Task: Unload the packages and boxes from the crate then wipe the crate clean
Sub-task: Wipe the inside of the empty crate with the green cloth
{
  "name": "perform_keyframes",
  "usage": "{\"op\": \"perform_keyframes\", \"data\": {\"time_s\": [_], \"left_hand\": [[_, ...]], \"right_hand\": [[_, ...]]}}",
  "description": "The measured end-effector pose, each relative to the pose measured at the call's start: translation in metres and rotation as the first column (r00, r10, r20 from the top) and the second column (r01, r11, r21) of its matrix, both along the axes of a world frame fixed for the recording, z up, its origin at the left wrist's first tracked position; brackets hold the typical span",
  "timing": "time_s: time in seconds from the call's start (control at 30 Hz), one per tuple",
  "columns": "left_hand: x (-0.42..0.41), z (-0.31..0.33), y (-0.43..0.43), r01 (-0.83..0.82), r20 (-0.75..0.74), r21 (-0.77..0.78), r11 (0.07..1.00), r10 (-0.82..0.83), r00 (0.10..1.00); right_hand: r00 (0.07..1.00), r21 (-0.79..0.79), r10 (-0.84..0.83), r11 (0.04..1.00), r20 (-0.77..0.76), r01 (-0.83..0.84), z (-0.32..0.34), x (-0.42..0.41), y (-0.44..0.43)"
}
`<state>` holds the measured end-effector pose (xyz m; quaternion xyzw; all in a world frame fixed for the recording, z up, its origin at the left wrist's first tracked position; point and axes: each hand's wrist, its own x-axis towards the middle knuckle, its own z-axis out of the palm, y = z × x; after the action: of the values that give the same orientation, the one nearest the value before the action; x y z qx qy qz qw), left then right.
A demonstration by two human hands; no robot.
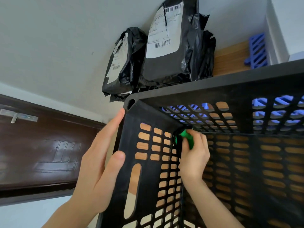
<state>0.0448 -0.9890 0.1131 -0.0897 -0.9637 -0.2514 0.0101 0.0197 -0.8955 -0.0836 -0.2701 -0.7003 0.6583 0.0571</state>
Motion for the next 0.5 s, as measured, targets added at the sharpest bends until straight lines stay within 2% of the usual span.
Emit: {"op": "perform_keyframes", "data": {"time_s": [0.07,0.13,0.2,0.3,0.33,0.4,0.5], "left_hand": [[0.002,-0.001,0.0,-0.003,-0.007,-0.006,1.0,0.003,1.0],[0.005,0.001,-0.003,0.002,-0.009,-0.007,1.0,-0.002,1.0],[-0.003,0.002,0.004,0.014,-0.003,0.004,1.0,-0.014,1.0],[-0.011,0.002,0.009,-0.212,0.055,0.083,0.974,0.208,0.977],[-0.009,0.002,0.008,-0.218,-0.017,0.04,0.975,0.219,0.976],[0.0,0.0,0.0,-0.155,-0.087,-0.096,0.983,0.146,0.985],[0.004,-0.002,-0.003,-0.034,-0.005,-0.047,0.998,0.034,0.999]], "right_hand": [[0.997,-0.045,-0.026,0.999,-0.067,0.023,0.024,-0.001,-0.003],[0.951,-0.07,-0.036,0.997,-0.307,0.015,0.065,0.0,-0.007],[0.857,-0.065,-0.022,0.998,-0.516,-0.013,0.098,-0.001,-0.01],[0.774,-0.02,0.012,0.999,-0.633,-0.031,0.103,-0.009,-0.011],[0.78,0.001,0.026,0.999,-0.625,-0.032,0.09,-0.008,-0.011],[0.849,0.056,0.066,0.998,-0.524,-0.043,0.052,-0.002,-0.008],[0.982,0.036,0.083,0.996,-0.168,-0.078,0.001,0.007,-0.004]]}}
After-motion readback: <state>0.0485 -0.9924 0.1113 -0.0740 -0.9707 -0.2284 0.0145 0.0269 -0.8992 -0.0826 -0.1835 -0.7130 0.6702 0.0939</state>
